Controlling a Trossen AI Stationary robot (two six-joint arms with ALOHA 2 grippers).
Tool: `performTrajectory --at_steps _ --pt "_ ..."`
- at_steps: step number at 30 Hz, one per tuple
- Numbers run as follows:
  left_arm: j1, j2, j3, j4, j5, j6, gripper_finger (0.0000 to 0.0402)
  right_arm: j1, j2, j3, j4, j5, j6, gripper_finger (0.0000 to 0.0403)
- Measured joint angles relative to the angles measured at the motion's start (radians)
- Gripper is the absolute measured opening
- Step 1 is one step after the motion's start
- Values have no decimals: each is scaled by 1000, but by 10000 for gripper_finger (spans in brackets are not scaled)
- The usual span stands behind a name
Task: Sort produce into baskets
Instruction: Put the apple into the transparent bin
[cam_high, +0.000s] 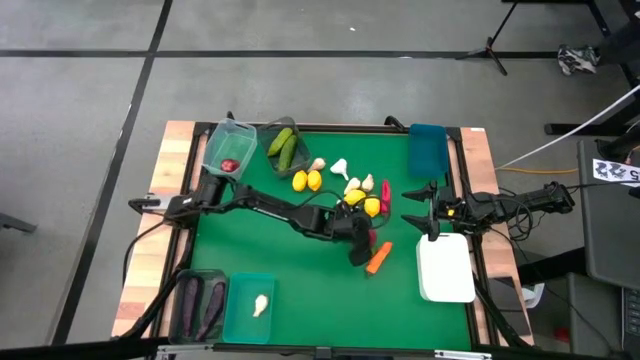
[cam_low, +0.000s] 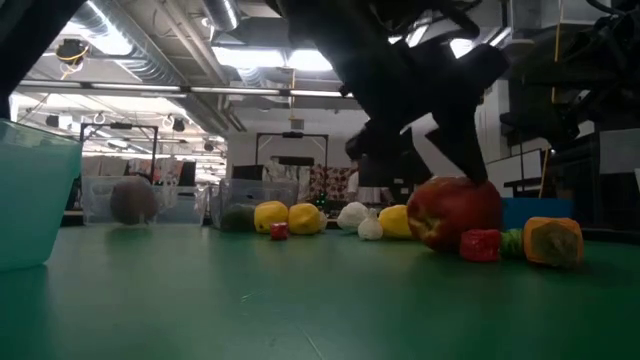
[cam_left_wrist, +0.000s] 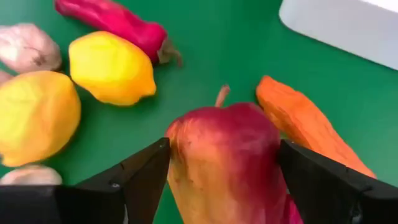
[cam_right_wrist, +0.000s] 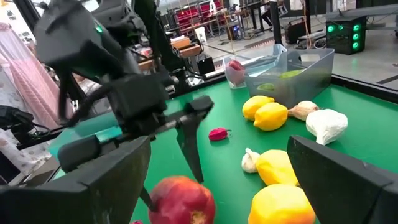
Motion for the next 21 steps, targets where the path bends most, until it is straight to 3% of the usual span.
performTrajectory --at_steps 8,12,21 --pt "12 10 3 -33 28 -35 293 0 0 0 -2 -14 0 376" --pt "43 26 7 -29 119 -83 289 0 0 0 -2 -15 0 376" --pt "62 36 5 -24 199 -91 223 0 1 0 -2 -23 0 376"
